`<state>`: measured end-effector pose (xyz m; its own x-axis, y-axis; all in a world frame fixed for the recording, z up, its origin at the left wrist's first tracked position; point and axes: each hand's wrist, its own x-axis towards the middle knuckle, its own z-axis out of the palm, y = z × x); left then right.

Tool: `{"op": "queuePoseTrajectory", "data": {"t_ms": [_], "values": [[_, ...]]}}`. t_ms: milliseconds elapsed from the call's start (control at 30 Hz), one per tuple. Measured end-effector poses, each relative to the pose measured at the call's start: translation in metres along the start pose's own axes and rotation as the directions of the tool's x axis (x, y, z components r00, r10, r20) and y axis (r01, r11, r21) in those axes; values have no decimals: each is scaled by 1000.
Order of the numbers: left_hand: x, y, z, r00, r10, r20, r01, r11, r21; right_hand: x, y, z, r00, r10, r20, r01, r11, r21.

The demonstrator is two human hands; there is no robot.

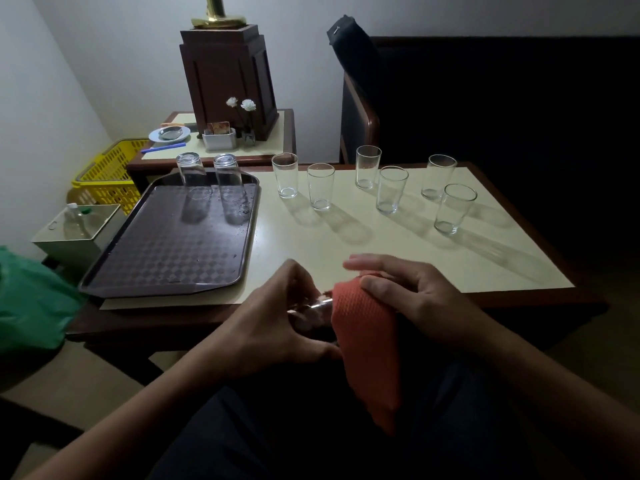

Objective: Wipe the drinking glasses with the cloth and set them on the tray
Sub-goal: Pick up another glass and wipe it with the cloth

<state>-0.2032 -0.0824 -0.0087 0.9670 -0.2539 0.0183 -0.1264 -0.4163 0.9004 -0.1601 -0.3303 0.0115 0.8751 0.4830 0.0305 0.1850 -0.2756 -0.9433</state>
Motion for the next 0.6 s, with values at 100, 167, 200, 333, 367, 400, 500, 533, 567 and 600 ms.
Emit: {"op": "queuePoseTrajectory", "data": {"t_ms": [100, 167, 200, 333, 367, 400, 500, 533, 567, 600], "values": [[3, -2, -6, 996, 39, -84, -43, 998, -50, 0, -1, 3, 989, 76, 130, -84, 995, 53], [2, -3, -9, 987, 123, -101, -119, 992, 41, -3, 0, 9, 978, 121, 173, -143, 982, 125], [1, -2, -9, 978, 187, -94, -174, 975, 136, -3, 2, 13, 972, 139, 187, -168, 974, 150], [-2, 1, 2, 933, 354, -64, -317, 892, 322, -1, 9, 25, 951, 191, 245, -280, 868, 411], [-1, -2, 1, 931, 354, -90, -307, 892, 331, 1, 11, 25, 947, 207, 248, -304, 828, 472], [0, -3, -2, 946, 302, -115, -261, 924, 280, 3, 12, 26, 943, 222, 248, -324, 781, 534], [3, 1, -20, 999, -1, -37, -8, 969, -248, 6, 17, 24, 936, 239, 259, -353, 651, 672], [5, 3, -22, 997, -71, -7, 64, 928, -366, 5, 18, 24, 949, 209, 236, -315, 684, 658], [7, 4, -22, 992, -128, 11, 119, 879, -462, 4, 18, 24, 971, 144, 192, -231, 778, 584], [9, 4, -20, 983, -183, 26, 167, 818, -550, 2, 18, 22, 991, 35, 133, -88, 904, 419]]}}
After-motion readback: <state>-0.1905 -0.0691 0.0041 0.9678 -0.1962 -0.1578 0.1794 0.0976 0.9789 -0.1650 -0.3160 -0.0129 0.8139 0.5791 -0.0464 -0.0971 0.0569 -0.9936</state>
